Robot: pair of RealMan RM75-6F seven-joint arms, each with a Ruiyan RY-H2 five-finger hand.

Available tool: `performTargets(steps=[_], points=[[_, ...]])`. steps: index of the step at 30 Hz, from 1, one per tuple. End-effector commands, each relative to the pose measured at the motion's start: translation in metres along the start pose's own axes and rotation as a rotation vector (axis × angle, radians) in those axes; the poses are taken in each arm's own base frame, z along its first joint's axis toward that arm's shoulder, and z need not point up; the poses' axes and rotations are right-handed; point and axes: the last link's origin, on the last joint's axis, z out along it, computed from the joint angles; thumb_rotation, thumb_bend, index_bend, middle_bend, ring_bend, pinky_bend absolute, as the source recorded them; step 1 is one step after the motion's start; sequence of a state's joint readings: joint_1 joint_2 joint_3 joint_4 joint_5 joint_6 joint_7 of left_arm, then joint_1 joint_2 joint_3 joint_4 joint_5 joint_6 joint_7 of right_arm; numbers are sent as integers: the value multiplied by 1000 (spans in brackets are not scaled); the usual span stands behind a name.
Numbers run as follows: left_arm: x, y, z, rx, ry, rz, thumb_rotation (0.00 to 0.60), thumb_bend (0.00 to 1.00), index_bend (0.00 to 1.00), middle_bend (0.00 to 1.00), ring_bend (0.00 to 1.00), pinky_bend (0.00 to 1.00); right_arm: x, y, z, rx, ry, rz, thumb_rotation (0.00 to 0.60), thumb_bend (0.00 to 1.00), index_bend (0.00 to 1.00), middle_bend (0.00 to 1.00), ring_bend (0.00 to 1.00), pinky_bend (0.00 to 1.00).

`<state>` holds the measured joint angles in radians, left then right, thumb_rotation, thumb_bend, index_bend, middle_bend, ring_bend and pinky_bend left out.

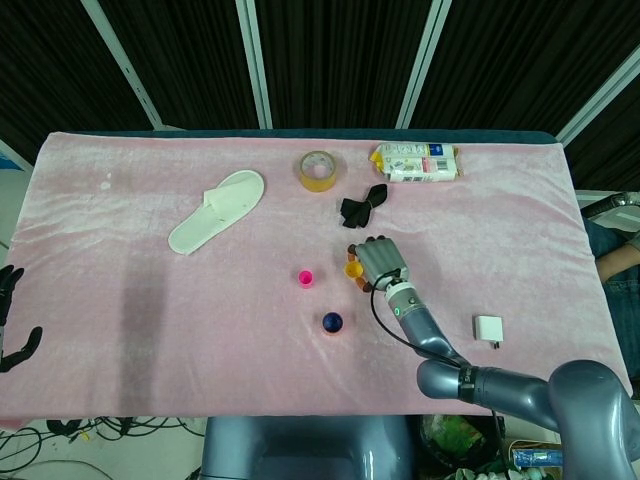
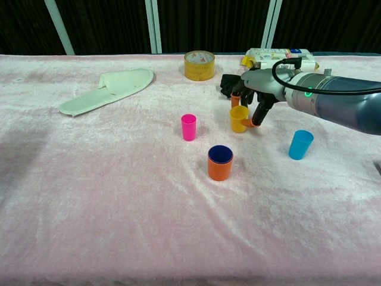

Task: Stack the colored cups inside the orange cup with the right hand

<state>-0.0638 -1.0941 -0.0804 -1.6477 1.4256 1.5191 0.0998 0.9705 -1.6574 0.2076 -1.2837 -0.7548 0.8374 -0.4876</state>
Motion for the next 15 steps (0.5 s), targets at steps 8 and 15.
performTargets(steps=[8,15], points=[[1,1,0,-2,-1,-3,600,341,79,50,0,7,17,-1,-6,4,24,50,600,373,551,454,282,259],[0,2,1,-7,-3,-4,600,341,79,51,0,7,43,-9,-37,44,-17,185,600,381,556,452,282,259]])
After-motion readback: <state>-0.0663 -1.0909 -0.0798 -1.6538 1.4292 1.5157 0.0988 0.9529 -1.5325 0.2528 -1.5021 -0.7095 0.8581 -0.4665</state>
